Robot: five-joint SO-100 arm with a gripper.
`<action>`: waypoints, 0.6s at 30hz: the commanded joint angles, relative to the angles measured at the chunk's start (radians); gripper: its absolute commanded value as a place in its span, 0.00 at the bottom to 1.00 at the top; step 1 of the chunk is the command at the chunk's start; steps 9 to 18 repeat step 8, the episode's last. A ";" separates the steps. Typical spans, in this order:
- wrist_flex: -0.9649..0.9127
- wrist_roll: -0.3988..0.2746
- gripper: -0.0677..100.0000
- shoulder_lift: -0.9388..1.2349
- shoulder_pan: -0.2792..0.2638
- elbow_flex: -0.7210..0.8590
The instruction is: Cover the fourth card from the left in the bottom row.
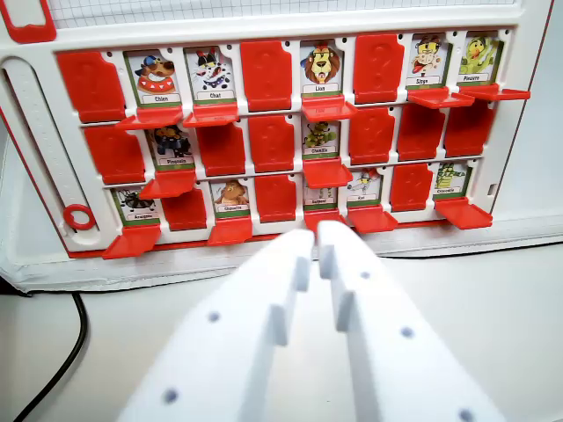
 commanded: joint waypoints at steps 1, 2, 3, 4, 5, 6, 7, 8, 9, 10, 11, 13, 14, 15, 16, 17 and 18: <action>0.014 0.011 0.00 0.058 -0.017 -0.153; 0.014 0.011 0.00 0.057 -0.017 -0.158; 0.014 0.011 0.00 0.054 -0.017 -0.163; 0.014 0.011 0.00 0.048 -0.014 -0.167; 0.014 0.011 0.00 0.044 -0.012 -0.173; 0.014 0.012 0.00 0.040 -0.009 -0.178; 0.014 0.014 0.00 0.035 -0.009 -0.184; 0.014 0.014 0.00 0.034 -0.009 -0.187; 0.014 0.014 0.00 0.034 -0.009 -0.187; 0.014 0.014 0.00 0.034 -0.009 -0.187; 0.014 0.014 0.00 0.034 -0.009 -0.187; 0.014 0.014 0.00 0.034 -0.009 -0.187; 0.014 0.014 0.00 0.034 -0.009 -0.187; 0.014 0.014 0.00 0.034 -0.009 -0.187; 0.014 0.014 0.00 0.034 -0.009 -0.187; 0.014 0.014 0.00 0.034 -0.009 -0.187; 0.014 0.014 0.00 0.034 -0.009 -0.187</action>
